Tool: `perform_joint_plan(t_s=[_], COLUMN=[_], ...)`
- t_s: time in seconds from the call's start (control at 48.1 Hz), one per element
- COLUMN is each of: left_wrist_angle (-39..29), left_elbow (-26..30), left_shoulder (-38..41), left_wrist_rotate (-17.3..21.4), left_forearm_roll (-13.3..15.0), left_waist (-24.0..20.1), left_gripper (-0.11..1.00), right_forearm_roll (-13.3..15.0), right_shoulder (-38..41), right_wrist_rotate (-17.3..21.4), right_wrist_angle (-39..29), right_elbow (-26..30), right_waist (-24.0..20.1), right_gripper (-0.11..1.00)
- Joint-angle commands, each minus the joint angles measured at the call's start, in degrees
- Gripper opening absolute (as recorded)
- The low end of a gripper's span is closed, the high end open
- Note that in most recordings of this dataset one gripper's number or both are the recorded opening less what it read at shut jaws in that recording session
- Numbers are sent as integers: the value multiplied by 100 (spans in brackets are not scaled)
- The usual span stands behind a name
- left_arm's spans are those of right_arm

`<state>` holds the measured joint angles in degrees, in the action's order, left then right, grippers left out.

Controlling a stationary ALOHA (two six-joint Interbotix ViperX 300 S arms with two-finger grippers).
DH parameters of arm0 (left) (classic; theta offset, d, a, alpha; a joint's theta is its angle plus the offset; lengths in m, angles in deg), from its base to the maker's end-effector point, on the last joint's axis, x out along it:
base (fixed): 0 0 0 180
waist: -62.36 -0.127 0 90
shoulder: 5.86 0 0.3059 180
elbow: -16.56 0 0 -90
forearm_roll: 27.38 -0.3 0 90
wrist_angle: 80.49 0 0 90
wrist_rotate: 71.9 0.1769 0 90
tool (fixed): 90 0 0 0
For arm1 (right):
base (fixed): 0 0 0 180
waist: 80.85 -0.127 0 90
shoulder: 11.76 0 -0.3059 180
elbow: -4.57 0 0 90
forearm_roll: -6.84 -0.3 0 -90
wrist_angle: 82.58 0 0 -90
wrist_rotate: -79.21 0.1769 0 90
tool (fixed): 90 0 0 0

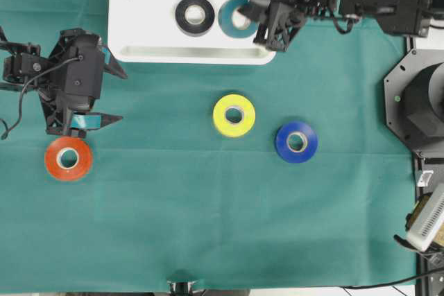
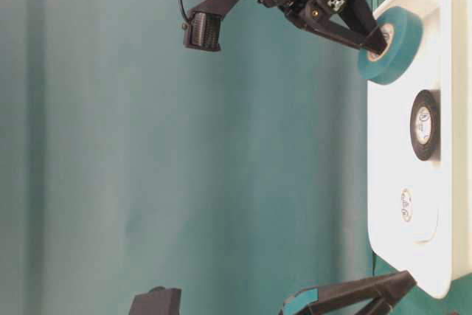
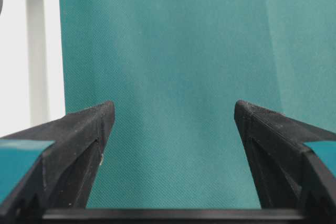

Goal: Put the tape alternately from left to right into the white case.
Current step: 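Lower the teal roll into the tray's upper right area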

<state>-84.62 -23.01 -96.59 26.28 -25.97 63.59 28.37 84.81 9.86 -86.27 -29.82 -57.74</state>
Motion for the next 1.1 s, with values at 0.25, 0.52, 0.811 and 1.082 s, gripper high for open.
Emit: perform_joint_plan(t_s=[0.25, 0.52, 0.811, 1.082], left_wrist_angle=[44, 44, 44, 44], left_elbow=[132, 123, 132, 132], left_shoulder=[-53, -44, -53, -44], left_wrist_rotate=[-9, -9, -9, -9], left_forearm_roll=[9, 9, 9, 9], left_waist=[18, 18, 18, 18], left_gripper=[95, 95, 95, 95], right_forearm_roll=[70, 88, 88, 88], right_shoulder=[281, 598, 659, 659], right_wrist_rotate=[-18, -35, -35, -26], right_wrist_angle=[264, 290, 264, 246], right_elbow=[369, 633, 677, 686], right_waist=[510, 721, 773, 773], right_gripper=[2, 2, 2, 2])
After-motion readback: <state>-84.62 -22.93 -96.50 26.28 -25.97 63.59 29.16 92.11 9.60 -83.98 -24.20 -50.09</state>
